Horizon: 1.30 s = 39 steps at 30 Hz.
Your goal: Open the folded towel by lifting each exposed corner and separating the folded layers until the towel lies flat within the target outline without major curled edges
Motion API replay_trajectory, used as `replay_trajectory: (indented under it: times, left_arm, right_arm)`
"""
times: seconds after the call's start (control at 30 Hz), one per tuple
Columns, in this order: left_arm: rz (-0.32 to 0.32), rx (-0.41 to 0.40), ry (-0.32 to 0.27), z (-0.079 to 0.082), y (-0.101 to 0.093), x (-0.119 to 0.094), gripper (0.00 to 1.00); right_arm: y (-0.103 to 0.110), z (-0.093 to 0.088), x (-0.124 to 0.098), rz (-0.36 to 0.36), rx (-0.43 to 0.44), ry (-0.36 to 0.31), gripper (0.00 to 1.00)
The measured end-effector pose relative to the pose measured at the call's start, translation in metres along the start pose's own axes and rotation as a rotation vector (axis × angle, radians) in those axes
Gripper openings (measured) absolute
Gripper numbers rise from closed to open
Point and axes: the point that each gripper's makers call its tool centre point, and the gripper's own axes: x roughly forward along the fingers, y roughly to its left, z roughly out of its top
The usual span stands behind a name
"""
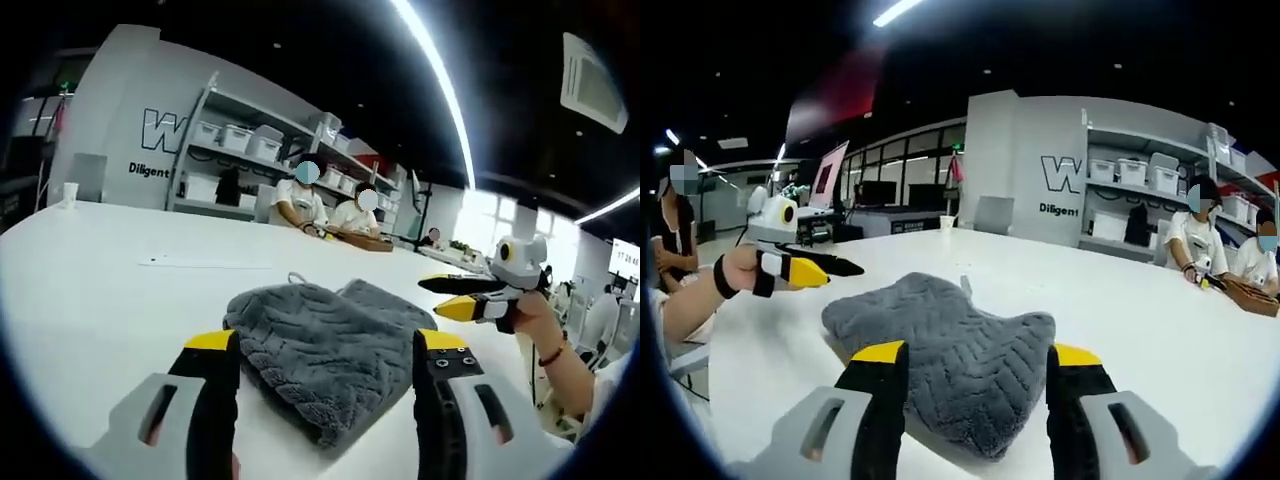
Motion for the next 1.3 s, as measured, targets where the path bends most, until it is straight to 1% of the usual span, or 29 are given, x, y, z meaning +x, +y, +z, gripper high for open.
replay_trajectory:
  times: [0.13,0.27,0.4,0.47,0.63,0.9,1.13,1.2,1.27,1.3]
  left_arm:
    - [0.001,0.0,0.0,-0.001,0.0,0.001,0.68]
    - [0.013,0.01,0.01,-0.004,0.002,0.004,0.68]
    - [0.013,-0.003,0.014,-0.008,0.002,0.009,0.67]
    - [0.024,-0.014,0.013,-0.006,0.005,0.013,0.67]
    - [0.029,-0.012,0.01,-0.002,0.003,0.017,0.67]
    - [0.025,-0.001,0.006,0.003,0.0,0.021,0.67]
    - [0.03,0.007,0.019,0.002,0.0,0.025,0.67]
    - [0.032,0.008,0.015,0.003,-0.001,0.026,0.67]
    - [0.029,0.022,0.029,0.0,-0.003,0.027,0.67]
    - [0.043,0.027,0.029,0.0,-0.002,0.026,0.67]
  right_arm:
    - [-0.001,0.0,0.0,-0.004,0.001,-0.002,0.53]
    - [-0.002,-0.001,0.002,-0.001,0.001,0.002,0.53]
    - [-0.002,0.002,0.005,-0.004,0.005,-0.007,0.53]
    - [-0.004,0.002,0.006,-0.012,0.004,-0.007,0.53]
    - [-0.005,0.003,0.007,-0.013,0.003,-0.011,0.53]
    - [-0.006,0.006,0.01,-0.013,0.005,-0.019,0.53]
    - [-0.007,0.006,0.012,-0.012,0.01,-0.013,0.53]
    - [-0.009,0.006,0.012,-0.015,0.018,-0.016,0.53]
    - [-0.01,0.007,0.011,-0.017,0.018,-0.018,0.53]
    - [-0.009,0.007,0.011,-0.015,0.018,-0.018,0.53]
